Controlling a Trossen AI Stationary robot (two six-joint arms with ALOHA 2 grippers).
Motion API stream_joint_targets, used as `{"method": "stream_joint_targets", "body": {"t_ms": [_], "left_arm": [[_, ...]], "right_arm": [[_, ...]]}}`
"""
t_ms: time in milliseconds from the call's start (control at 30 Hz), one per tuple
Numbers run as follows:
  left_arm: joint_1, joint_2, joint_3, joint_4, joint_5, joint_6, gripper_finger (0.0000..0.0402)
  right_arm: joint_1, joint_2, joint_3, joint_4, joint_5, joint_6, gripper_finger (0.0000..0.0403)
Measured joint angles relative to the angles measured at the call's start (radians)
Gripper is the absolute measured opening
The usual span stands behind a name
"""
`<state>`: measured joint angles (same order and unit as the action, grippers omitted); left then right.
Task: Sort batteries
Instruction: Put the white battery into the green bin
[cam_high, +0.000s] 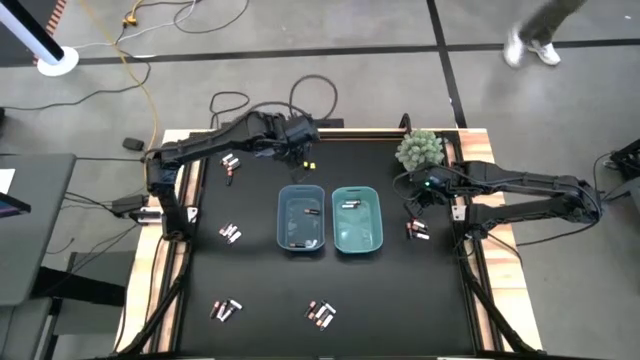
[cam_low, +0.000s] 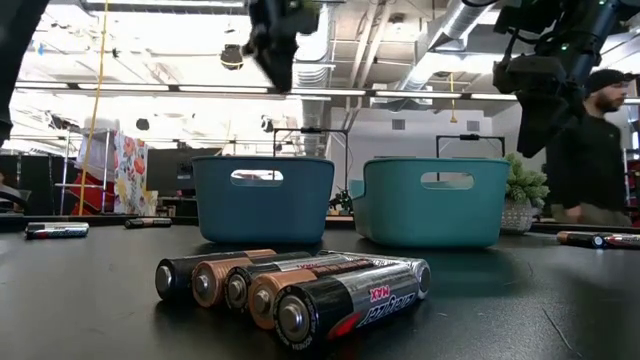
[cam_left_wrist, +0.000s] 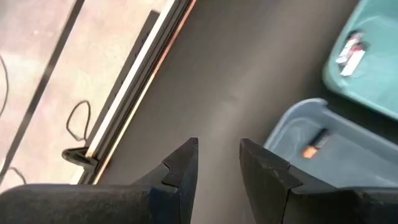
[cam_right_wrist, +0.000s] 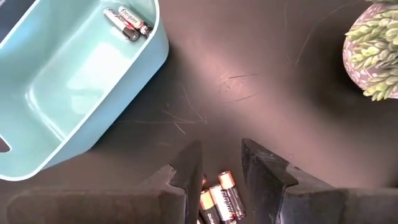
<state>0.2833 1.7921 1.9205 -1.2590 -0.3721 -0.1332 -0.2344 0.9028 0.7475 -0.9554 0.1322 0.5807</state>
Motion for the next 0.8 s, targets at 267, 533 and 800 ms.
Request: {"method": "stream_joint_targets", "body": {"t_ms": [267, 533, 800], "left_arm": [[0.170, -0.227, -0.528, 0.345, 0.108, -0.031, 0.0114], [0.484, -0.472, -0.863, 0.615, 0.330, -0.057, 0.0114], [0.664, -0.448, -0.848, 0.614, 0.346, 0.094, 0.0114]], "right_arm": [[0.011, 0.000, 0.000, 0.008, 0.000, 0.050, 0.0127], [0.009, 0.000, 0.000, 0.072, 0.000, 0.086, 0.0127], [0.004, 0.000, 0.000, 0.146, 0.001, 0.128, 0.0127]]}}
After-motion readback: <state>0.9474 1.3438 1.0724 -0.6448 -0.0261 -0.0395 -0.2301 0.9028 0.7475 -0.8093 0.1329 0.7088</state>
